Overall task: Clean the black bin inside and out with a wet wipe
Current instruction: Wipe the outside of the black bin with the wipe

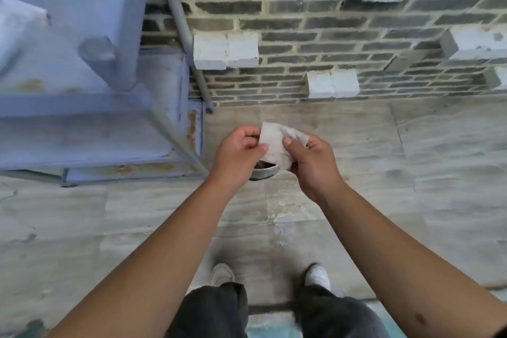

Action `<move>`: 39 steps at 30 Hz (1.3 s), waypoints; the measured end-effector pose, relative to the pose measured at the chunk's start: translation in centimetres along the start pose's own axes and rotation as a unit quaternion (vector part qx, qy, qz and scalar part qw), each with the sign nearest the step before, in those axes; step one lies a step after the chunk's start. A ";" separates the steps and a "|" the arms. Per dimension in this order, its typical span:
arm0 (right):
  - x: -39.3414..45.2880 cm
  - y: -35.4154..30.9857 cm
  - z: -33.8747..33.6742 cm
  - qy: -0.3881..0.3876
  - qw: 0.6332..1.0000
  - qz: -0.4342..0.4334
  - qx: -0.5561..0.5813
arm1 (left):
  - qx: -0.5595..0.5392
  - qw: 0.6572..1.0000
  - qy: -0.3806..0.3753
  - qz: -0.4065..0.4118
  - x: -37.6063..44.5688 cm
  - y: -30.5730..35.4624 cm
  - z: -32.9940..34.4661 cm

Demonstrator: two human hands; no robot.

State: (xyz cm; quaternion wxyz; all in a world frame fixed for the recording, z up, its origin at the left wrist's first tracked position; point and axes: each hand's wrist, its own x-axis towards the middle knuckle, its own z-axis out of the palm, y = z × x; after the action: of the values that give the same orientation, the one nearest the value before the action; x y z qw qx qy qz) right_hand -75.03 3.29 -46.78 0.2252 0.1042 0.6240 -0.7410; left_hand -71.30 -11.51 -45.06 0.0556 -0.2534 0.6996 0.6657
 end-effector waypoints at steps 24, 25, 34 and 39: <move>26.4 32.4 -13.9 -0.032 0.994 -0.050 0.094 | 0.668 0.691 -0.031 0.274 25.7 -40.0 8.4; 26.6 32.4 -13.8 -0.037 0.994 -0.051 0.090 | 0.676 0.687 -0.024 0.268 25.9 -40.2 8.7; 26.8 30.7 -14.9 -0.051 0.990 -0.084 0.098 | 0.623 0.730 -0.052 0.277 26.3 -37.2 7.1; 27.3 30.0 -14.6 -0.055 0.987 -0.114 0.094 | 0.506 0.819 -0.172 0.210 27.3 -33.8 5.9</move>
State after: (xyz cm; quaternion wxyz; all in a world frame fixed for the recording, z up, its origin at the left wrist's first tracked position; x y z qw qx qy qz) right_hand -86.88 8.35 -87.95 0.1623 0.0120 0.5461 -0.8218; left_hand -81.98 -12.98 -87.57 0.1545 0.0816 0.9533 0.2462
